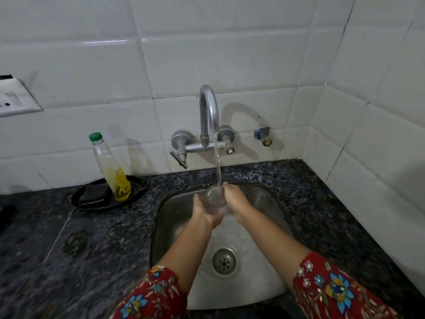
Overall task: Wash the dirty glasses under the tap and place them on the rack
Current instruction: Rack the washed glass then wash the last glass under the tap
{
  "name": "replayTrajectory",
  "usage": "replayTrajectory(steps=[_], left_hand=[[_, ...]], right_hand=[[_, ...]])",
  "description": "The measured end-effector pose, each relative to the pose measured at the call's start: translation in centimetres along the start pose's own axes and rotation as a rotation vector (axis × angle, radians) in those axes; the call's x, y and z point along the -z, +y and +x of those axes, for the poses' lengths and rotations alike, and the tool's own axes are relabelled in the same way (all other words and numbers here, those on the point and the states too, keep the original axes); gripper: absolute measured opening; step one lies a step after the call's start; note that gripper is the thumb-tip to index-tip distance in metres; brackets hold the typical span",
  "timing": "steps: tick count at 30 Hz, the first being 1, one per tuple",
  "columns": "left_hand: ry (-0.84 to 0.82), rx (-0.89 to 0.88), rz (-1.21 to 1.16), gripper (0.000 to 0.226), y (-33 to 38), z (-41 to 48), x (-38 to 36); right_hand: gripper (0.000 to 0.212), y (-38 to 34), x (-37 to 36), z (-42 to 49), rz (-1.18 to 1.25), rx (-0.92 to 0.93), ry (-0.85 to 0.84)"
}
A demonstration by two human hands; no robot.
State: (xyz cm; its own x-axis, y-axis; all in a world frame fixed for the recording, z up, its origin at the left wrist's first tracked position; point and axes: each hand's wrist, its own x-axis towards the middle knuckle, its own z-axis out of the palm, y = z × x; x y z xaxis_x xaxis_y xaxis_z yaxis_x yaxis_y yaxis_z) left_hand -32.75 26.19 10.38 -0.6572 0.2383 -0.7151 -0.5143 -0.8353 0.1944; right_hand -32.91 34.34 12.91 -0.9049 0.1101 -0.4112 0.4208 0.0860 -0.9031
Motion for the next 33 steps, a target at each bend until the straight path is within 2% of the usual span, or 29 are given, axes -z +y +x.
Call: replayTrajectory(steps=[3, 6, 8, 10, 12, 13, 14, 15, 17, 18, 20, 22, 24, 25, 27, 29, 30, 31, 33], left_hand=[[-0.027, 0.016, 0.024, 0.063, 0.2, -0.4, -1.3], [-0.076, 0.032, 0.09, 0.058, 0.3, -0.3, -1.0], [-0.028, -0.016, 0.216, 0.058, 0.5, 0.3, -0.4], [0.013, -0.148, 0.295, 0.068, 1.1, 1.3, 0.1], [0.123, -0.302, 0.399, 0.098, 1.5, 3.4, 0.8], [0.184, -0.409, 0.435, 0.098, 1.3, 2.4, 0.5], [0.213, -0.497, 0.483, 0.085, 1.0, 1.6, 0.0], [0.218, -0.566, 0.548, 0.072, 0.7, 1.3, -0.3], [0.203, -0.605, 0.57, 0.07, 0.3, 1.4, -1.0], [0.201, -0.592, 0.567, 0.072, 0.5, 1.3, -1.3], [0.128, -0.499, 0.636, 0.062, 1.7, 0.6, -1.4], [-0.07, -0.346, 0.643, 0.024, 3.0, 0.1, -0.8], [-0.256, -0.24, 0.577, 0.019, 3.6, -0.7, -0.2], [-0.307, -0.23, 0.59, 0.019, 3.6, -0.9, 0.1], [-0.285, -0.312, 0.676, 0.023, 2.6, -0.8, 0.2], [-0.13, -0.499, 0.781, 0.021, 1.5, -0.4, -0.4], [-0.064, -0.57, 0.823, 0.022, 1.3, -0.3, -0.4], [-0.068, -0.568, 0.87, 0.024, 1.4, -0.6, -0.4], [-0.236, -0.419, 0.963, 0.036, 2.4, -0.9, 0.2]], right_hand=[[0.034, 0.3, -0.3, 0.1, -0.104, 0.255, 0.104], [0.035, 1.7, 0.2, -1.5, -0.455, 0.661, 0.196], [0.039, 2.7, 0.9, -2.2, -0.576, 0.822, 0.158], [0.044, 3.2, 2.2, -2.3, -0.524, 0.777, -0.037], [0.066, 3.2, 3.3, -2.1, -0.533, 0.604, -0.289], [0.084, 2.9, 3.4, -2.0, -0.673, 0.527, -0.339], [0.097, 2.6, 3.1, -2.1, -0.846, 0.463, -0.311], [0.097, 2.2, 2.6, -2.0, -0.995, 0.427, -0.204], [0.069, 1.2, 1.4, -1.8, -1.095, 0.419, 0.071], [0.053, 0.8, 0.8, -1.7, -1.063, 0.439, 0.134], [0.029, 0.1, 0.6, -1.5, -0.875, 0.394, 0.001], [0.016, -0.1, 1.3, -1.6, -0.539, 0.242, -0.241], [0.017, 0.0, 2.3, -1.9, -0.193, 0.066, -0.457], [0.019, 0.2, 2.5, -2.1, -0.15, 0.03, -0.485], [0.027, 0.9, 1.9, -2.2, -0.263, 0.068, -0.323], [0.038, 1.7, 0.7, -2.4, -0.524, 0.213, -0.004], [0.041, 2.1, 0.3, -2.5, -0.56, 0.262, 0.071], [0.042, 2.6, 0.3, -2.2, -0.495, 0.267, 0.014], [0.035, 2.4, 1.5, -2.4, -0.225, 0.132, -0.287]])
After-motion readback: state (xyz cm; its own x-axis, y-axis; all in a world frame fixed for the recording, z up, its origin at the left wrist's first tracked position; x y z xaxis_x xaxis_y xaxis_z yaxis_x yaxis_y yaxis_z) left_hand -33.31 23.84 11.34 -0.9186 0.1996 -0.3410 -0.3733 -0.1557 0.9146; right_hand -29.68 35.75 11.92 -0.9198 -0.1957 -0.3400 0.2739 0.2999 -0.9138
